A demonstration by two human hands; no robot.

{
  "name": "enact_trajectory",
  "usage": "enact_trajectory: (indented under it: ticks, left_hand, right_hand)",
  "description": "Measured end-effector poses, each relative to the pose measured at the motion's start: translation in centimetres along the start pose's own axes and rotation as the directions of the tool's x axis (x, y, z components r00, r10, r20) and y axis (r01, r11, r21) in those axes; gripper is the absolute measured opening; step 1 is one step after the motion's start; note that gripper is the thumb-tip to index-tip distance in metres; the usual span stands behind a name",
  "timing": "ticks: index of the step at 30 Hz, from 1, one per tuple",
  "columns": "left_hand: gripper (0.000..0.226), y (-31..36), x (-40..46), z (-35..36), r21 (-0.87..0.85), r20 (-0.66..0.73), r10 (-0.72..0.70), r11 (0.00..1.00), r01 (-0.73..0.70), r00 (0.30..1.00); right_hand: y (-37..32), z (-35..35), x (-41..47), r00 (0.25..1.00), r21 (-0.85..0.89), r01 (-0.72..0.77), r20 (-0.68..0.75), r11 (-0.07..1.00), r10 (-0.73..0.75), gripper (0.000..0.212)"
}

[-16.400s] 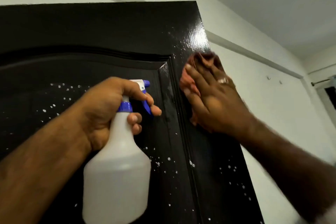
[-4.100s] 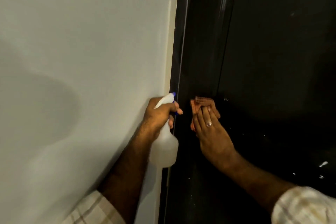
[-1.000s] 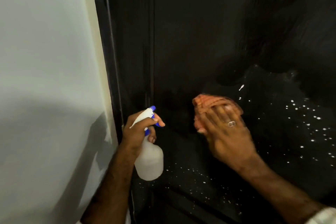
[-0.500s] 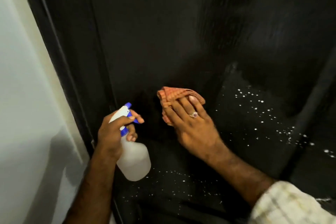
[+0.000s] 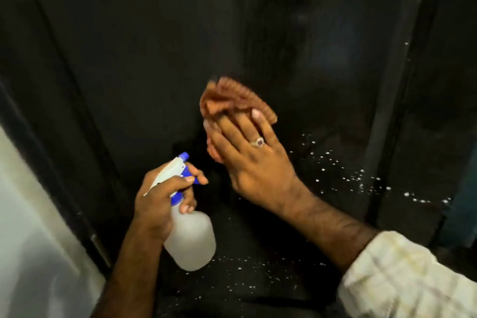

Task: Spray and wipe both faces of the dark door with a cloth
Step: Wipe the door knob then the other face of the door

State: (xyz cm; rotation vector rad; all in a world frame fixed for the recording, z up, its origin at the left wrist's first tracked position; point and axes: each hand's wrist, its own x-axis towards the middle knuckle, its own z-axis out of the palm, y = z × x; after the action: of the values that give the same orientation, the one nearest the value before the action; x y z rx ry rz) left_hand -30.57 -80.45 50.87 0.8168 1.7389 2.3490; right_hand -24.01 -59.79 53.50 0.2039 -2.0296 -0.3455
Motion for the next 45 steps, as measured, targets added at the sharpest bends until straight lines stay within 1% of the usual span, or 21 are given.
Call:
enact_trajectory:
  ticks: [2,5,8,10,11,12,15,17,18,20,23,26,28,30,32,34,36,38,41,43,45]
  left_hand:
    - [0.016,-0.7,0.0,0.2,-0.029,0.012,-0.038,0.999,0.039,0.999]
    - [0.013,-1.2,-0.3,0.7,-0.002,0.028,-0.076,0.997,0.076,0.997]
    - [0.014,-0.8,0.1,1.8,0.049,0.052,-0.066,0.997,0.064,0.996]
    - [0.015,-0.3,0.4,2.4,0.052,0.052,-0.039,0.998,0.036,0.998]
    - [0.019,-0.1,0.3,2.5,0.035,0.042,-0.027,0.999,0.026,0.999]
    - [0.022,0.1,0.2,2.4,0.006,0.027,-0.024,1.000,0.023,0.999]
    - [0.030,0.1,-0.1,2.0,-0.068,-0.005,-0.054,0.996,0.053,0.999]
    - [0.031,-0.1,-0.2,1.6,-0.067,-0.017,-0.068,0.996,0.067,0.998]
    - [0.030,-0.3,-0.2,1.5,-0.048,-0.020,-0.068,0.997,0.067,0.998]
    - [0.026,-0.6,-0.5,1.4,-0.001,-0.020,-0.057,0.998,0.057,0.998]
    - [0.023,-0.5,-1.3,1.2,0.041,-0.025,-0.051,0.998,0.052,0.998]
    - [0.023,-0.3,-2.2,0.3,0.053,-0.043,-0.029,0.998,0.031,0.999]
    - [0.022,-0.1,-2.8,-0.7,0.052,-0.052,-0.008,0.999,0.010,0.999]
    - [0.024,0.0,-3.2,-1.6,0.061,-0.080,-0.006,0.998,0.011,0.997]
    - [0.025,-0.2,-3.4,-2.2,0.071,-0.121,-0.020,0.997,0.029,0.992]
    - [0.027,-0.5,-3.4,-2.2,0.077,-0.163,-0.039,0.996,0.052,0.986]
    - [0.027,-1.1,-3.3,-1.8,0.094,-0.131,-0.045,0.994,0.057,0.990]
    - [0.023,-1.8,-3.2,-1.1,0.111,-0.047,-0.058,0.992,0.063,0.997]
    - [0.017,-2.8,-2.8,0.9,0.155,0.073,-0.083,0.985,0.071,0.994]
    - [0.015,-3.3,-2.7,2.9,0.176,0.150,-0.106,0.981,0.079,0.983]
    - [0.017,-4.0,-2.7,5.3,0.163,0.237,-0.140,0.981,0.103,0.961]
  right_hand:
    - [2.2,-0.2,-4.6,0.994,-0.018,0.053,0.094,0.998,-0.051,0.060]
    - [8.0,-2.9,-8.8,0.987,-0.039,-0.156,-0.037,0.987,0.154,0.060]
    - [10.7,-5.4,-6.0,0.853,0.007,-0.492,-0.198,0.871,0.483,0.064]
    - [8.7,-5.1,-2.3,0.755,0.064,-0.604,-0.273,0.794,0.596,0.069]
    - [7.0,-4.3,-0.9,0.763,0.072,-0.585,-0.288,0.808,0.579,0.070]
    - [5.1,-3.3,0.1,0.811,0.077,-0.516,-0.275,0.853,0.516,0.070]
    - [-0.1,0.3,-2.7,0.983,0.094,-0.167,-0.067,0.982,0.174,0.065]
    - [-1.9,2.2,-7.7,0.993,0.126,0.017,0.111,0.992,-0.031,0.058]
    - [-2.0,2.5,-10.2,0.981,0.135,0.043,0.181,0.990,-0.067,0.054]
    - [-0.1,2.3,-13.8,0.973,0.124,0.008,0.229,0.992,-0.036,0.047]
    - [5.5,0.3,-15.3,0.983,0.000,-0.165,0.083,0.986,0.165,0.050]
    - [6.9,-1.2,-10.8,0.882,0.002,-0.459,-0.117,0.888,0.456,0.060]
    - [3.6,-0.5,-6.8,0.843,0.081,-0.508,-0.156,0.858,0.514,0.062]
    - [-0.9,1.5,-4.8,0.934,0.123,-0.339,-0.074,0.933,0.349,0.064]
    - [-5.1,4.3,-5.7,0.995,0.129,-0.079,0.070,0.989,0.070,0.068]
    - [-6.9,6.5,-8.6,0.968,0.137,0.138,0.191,0.981,-0.163,0.064]
    - [-5.7,6.6,-11.8,0.956,0.152,0.158,0.223,0.976,-0.190,0.057]
    - [-2.5,5.1,-14.7,0.971,0.125,0.087,0.210,0.988,-0.112,0.053]
    - [5.0,1.4,-18.1,0.986,0.026,-0.149,0.084,0.988,0.146,0.055]
    - [9.4,-1.7,-18.7,0.948,-0.043,-0.317,-0.007,0.948,0.317,0.061]
    - [11.9,-4.3,-18.5,0.911,-0.092,-0.413,-0.036,0.906,0.412,0.060]
